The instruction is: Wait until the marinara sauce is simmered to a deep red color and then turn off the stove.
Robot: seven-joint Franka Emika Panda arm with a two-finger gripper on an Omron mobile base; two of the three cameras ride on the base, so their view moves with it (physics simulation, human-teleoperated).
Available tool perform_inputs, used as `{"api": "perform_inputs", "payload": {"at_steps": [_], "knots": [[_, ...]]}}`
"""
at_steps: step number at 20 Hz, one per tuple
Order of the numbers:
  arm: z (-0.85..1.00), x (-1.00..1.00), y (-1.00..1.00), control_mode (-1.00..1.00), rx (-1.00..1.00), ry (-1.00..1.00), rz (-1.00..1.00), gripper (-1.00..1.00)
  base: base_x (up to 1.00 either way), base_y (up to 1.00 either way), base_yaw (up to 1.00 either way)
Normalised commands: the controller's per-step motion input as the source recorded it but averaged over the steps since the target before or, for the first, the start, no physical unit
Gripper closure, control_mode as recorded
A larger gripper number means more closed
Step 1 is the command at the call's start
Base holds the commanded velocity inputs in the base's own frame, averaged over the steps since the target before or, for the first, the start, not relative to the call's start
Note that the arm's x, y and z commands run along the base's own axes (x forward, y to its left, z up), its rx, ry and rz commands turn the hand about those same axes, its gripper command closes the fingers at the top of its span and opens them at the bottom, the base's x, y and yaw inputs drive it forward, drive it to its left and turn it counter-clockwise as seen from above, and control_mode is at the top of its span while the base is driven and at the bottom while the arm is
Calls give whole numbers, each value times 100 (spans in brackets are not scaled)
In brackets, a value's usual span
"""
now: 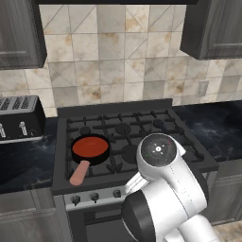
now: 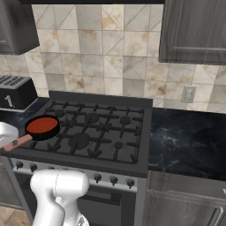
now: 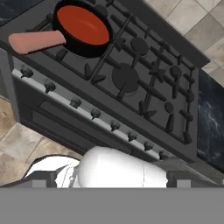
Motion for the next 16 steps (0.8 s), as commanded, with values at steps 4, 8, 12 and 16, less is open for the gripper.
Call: {"api": "perform_inputs", "payload": {"at_steps": [4,8,12,16], "knots": [[-47,-6,94,-100,1,-2,0,-100,0,0,0],[-55,0,87,-100,1,-2,0,-100,0,0,0],[-58,0,69,-100,9,-7,0,-100,0,0,0],[-64,0,45,-100,18,-6,0,-100,0,0,0]]}}
